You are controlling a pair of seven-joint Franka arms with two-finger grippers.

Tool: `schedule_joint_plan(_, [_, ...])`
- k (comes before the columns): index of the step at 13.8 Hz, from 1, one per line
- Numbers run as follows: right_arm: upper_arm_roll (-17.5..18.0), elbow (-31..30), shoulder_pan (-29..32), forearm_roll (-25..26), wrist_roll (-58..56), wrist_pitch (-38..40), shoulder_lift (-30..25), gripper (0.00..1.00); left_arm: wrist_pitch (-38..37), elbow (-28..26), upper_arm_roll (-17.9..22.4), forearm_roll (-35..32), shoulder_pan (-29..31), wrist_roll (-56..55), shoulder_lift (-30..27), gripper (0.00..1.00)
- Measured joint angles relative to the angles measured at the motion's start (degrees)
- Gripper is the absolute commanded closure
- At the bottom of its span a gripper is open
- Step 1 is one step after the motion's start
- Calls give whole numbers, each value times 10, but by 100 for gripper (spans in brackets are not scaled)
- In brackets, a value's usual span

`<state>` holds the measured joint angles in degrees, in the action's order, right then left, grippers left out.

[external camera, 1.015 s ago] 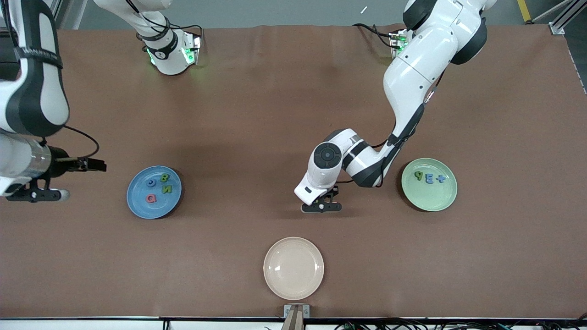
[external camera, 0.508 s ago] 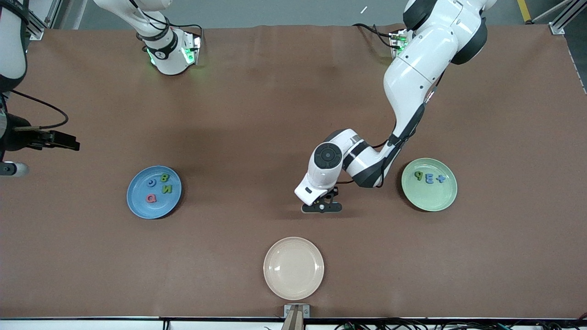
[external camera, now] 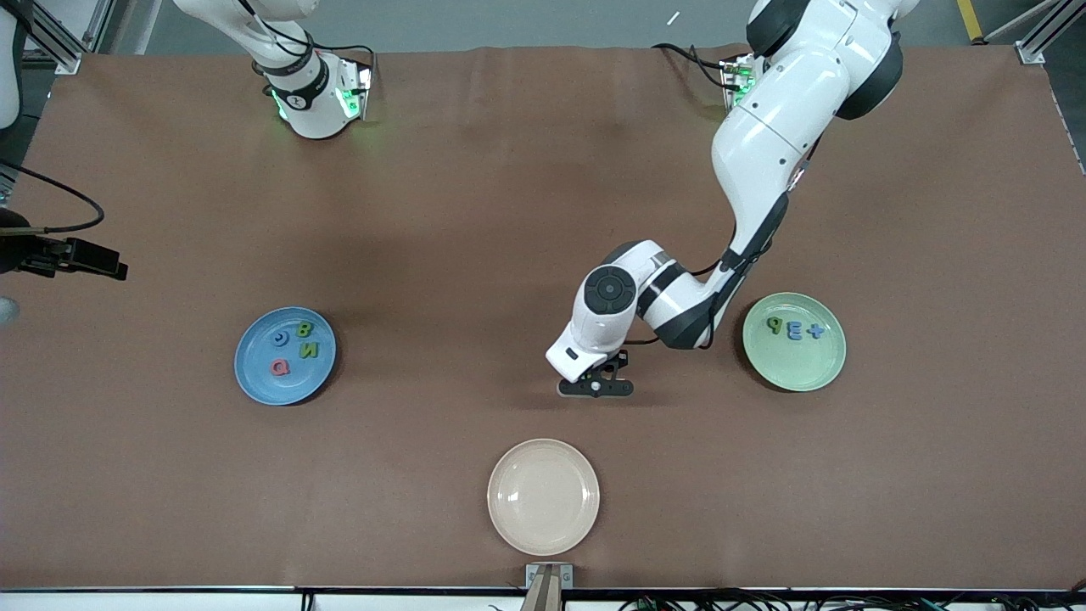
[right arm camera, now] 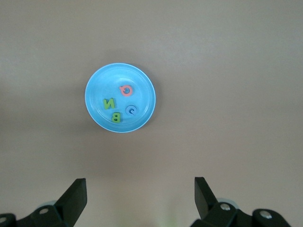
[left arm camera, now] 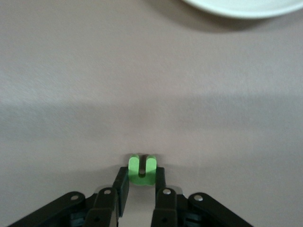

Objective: Sort uppercase to blue plate, lowercase to green plate
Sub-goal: 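Carry the n into the green plate with the left gripper and release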

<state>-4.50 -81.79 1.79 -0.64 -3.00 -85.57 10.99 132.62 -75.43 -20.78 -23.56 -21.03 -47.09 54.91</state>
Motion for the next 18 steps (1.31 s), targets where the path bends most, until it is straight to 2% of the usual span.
schedule_joint_plan(2, [0, 1, 2, -13, 1, 0, 0, 0, -17, -15, -2, 0, 21, 12, -26, 88])
schedule_joint_plan(5, [0, 12, 11, -15, 1, 0, 0, 0, -35, -113, -25, 0, 98, 78, -116, 88])
schedule_joint_plan(8, [0, 24, 26, -19, -1, 2, 0, 0, -40, -247, -81, 0, 227, 164, -215, 88])
schedule_joint_plan(10, [4, 25, 25, -22, -1, 5, 1, 0, -38, -319, -125, -3, 325, 223, -256, 88])
schedule_joint_plan(13, [10, 25, 24, -22, -1, 27, 2, 0, 1, -381, -141, -46, 416, 277, -270, 88])
schedule_joint_plan(15, [11, 25, 21, -22, -1, 31, 2, 0, 28, -400, -141, -69, 446, 308, -267, 88])
schedule_joint_plan(18, [11, 28, 18, -22, -1, 42, 0, 0, 56, -401, -141, -93, 471, 353, -251, 88])
